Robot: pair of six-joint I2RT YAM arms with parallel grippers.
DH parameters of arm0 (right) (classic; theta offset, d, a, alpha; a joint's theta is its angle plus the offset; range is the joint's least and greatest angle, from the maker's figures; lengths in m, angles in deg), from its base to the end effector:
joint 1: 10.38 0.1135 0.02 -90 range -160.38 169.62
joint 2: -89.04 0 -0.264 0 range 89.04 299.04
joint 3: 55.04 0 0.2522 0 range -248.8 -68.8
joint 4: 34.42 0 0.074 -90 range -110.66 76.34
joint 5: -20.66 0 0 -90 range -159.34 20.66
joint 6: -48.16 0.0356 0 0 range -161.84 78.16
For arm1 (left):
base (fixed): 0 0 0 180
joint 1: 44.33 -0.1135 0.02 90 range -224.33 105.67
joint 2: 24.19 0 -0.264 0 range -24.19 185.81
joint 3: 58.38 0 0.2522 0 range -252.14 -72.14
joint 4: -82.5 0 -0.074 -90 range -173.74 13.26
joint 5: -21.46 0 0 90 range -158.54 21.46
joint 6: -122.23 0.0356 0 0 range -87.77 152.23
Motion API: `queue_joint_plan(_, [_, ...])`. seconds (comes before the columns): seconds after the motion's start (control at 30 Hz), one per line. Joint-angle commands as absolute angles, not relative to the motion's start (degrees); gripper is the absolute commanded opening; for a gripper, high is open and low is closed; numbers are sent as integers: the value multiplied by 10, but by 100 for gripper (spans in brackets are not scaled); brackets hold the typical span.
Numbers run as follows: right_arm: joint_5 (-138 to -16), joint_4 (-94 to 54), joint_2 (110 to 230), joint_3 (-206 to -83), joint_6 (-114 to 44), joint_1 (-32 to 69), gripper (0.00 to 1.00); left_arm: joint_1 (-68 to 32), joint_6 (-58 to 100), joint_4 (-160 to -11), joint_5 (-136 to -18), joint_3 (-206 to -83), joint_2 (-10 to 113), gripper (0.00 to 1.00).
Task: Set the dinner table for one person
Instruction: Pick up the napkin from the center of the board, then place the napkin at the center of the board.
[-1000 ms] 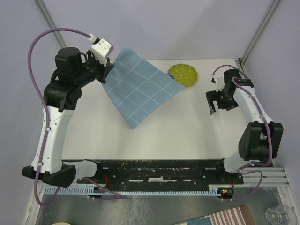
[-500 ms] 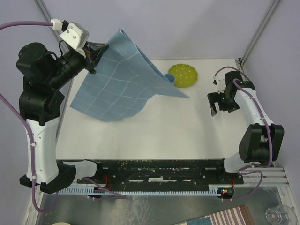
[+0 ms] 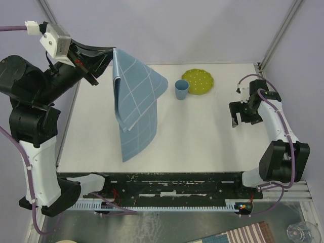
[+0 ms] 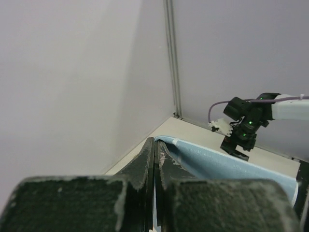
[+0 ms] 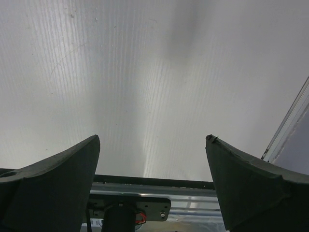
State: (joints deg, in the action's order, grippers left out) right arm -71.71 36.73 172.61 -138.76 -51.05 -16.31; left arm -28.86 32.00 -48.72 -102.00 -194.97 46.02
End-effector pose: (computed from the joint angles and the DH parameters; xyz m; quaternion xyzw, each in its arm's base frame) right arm 0.2770 -0.0273 0.2729 -0.0316 0.9856 -0.0015 0.1663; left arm 0.1205 -0.0537 0.6243 0.3052 0.5298 -0.2740 0.7423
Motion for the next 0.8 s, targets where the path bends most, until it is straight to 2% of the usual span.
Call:
queue_joint_plan(0.0, [-715,358,1692,-1383,-504,-172,99,-289,235,-571,-1084,-1975,452,3])
queue_joint_plan(0.13, [-715,356,1673,-1366,-504,-180,99,-289,244,-564,-1095,-2015,456,3])
queue_joint_plan(0.4, [-713,354,1653,-1356,-508,-196,99,-289,220,-561,-1123,-2004,412,3])
queue_joint_plan(0.53, [-716,354,1653,-1368,-506,-205,99,-290,169,-562,-1210,-1962,390,3])
queue_joint_plan(0.67, [-729,362,1652,-1384,-502,-213,99,-289,183,-557,-1260,-1903,390,3])
queue_joint_plan(0.77, [-730,365,1643,-1380,-502,-216,99,-289,147,-627,-1299,-1817,404,3])
